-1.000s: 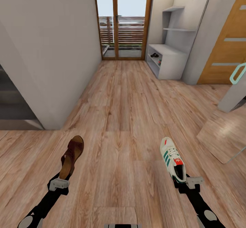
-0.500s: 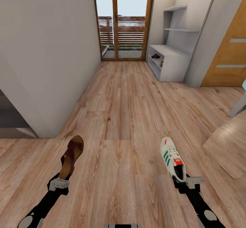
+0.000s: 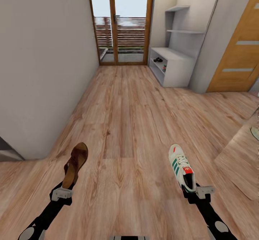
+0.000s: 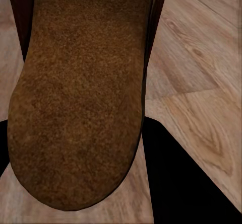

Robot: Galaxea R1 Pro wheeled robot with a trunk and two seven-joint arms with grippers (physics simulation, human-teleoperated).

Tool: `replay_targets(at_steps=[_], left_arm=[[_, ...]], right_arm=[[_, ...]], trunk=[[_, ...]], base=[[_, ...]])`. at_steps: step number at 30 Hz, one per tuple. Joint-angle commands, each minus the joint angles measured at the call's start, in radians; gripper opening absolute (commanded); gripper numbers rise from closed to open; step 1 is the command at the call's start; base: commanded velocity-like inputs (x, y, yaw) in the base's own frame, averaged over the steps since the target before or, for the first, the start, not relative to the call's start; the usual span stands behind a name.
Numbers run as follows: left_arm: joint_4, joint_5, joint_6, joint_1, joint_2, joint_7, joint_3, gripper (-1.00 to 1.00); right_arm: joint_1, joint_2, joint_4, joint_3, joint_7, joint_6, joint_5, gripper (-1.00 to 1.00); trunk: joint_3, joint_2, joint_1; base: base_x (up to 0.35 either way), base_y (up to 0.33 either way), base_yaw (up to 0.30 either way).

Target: Pick up the two gym shoes and the two sandals from the corridor floor and place them onto the hallstand (shoe rack) in the corridor, making sure they are on the rack and not on the floor. Arrange them so the two gym shoes are next to each other and the two sandals are next to each other.

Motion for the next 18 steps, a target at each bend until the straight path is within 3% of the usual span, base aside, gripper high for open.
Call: replay_targets(at_steps=[1,8,18], left_arm=[[0.0,-0.003,-0.004,0.0,0.0,-0.006,0.003,-1.0],[0.0,-0.003,-0.004,0.0,0.0,-0.006,0.004,-1.0],[0.0,-0.001,-0.002,0.0,0.0,-0.006,0.005,-1.0]], right_arm=[[-0.001,0.0,0.001,0.0,0.004,-0.003,-0.004,-1.0],[-0.001,0.0,0.001,0.0,0.004,-0.003,-0.004,-1.0],[-0.001,0.0,0.001,0.0,0.004,-0.003,-0.003,-1.0]], trunk=[[-0.001,0.0,0.0],[-0.001,0.0,0.0],[-0.001,0.0,0.0]], base=[[0.325,0.0,-0.224],[0.325,0.0,-0.207],[0.319,0.069,-0.04]])
